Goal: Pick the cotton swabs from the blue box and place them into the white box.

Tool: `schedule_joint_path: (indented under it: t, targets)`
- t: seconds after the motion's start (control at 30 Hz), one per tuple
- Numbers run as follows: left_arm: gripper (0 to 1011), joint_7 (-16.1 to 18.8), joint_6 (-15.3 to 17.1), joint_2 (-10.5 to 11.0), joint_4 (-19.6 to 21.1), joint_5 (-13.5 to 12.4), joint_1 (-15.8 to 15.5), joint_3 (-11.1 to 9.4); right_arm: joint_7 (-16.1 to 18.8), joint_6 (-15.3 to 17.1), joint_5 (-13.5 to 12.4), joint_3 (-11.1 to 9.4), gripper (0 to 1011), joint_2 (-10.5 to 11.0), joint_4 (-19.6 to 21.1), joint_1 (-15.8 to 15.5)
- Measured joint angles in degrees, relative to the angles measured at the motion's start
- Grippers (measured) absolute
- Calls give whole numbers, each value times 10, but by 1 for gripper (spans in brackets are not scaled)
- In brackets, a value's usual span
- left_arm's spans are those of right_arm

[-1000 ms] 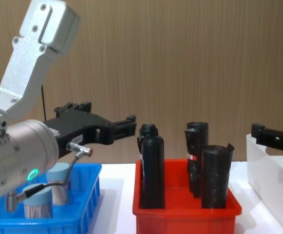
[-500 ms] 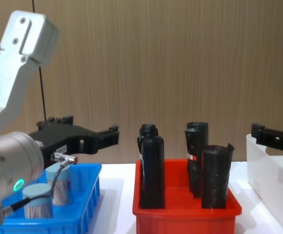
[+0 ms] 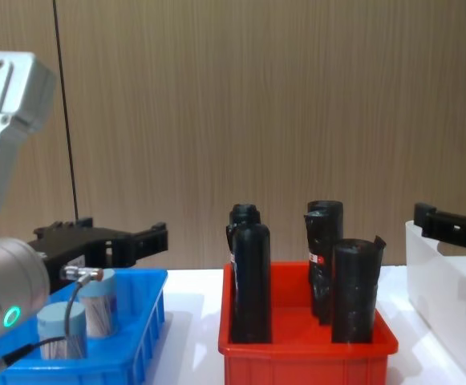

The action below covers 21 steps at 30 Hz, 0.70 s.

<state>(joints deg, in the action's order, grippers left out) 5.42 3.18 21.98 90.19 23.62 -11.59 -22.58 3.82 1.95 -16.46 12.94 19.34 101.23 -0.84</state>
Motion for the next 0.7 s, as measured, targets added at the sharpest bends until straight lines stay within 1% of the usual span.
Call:
schedule_joint_path:
  t: [0.07,0.17,0.37,0.43,0.7]
  targets:
    - [1004,2,1,0,-3,5,-1,2,0,0,0,0,1001,0,0,0]
    - [1004,7,4,0,-11,21,-2,9,0,0,0,0,1001,0,0,0]
    - [1004,17,13,2,-22,37,-4,18,0,0,0,0,1001,0,0,0]
    - [1004,24,20,3,-27,45,-5,23,0,0,0,0,1001,0,0,0]
    - [1004,45,42,6,-38,64,-8,35,0,0,0,0,1001,0,0,0]
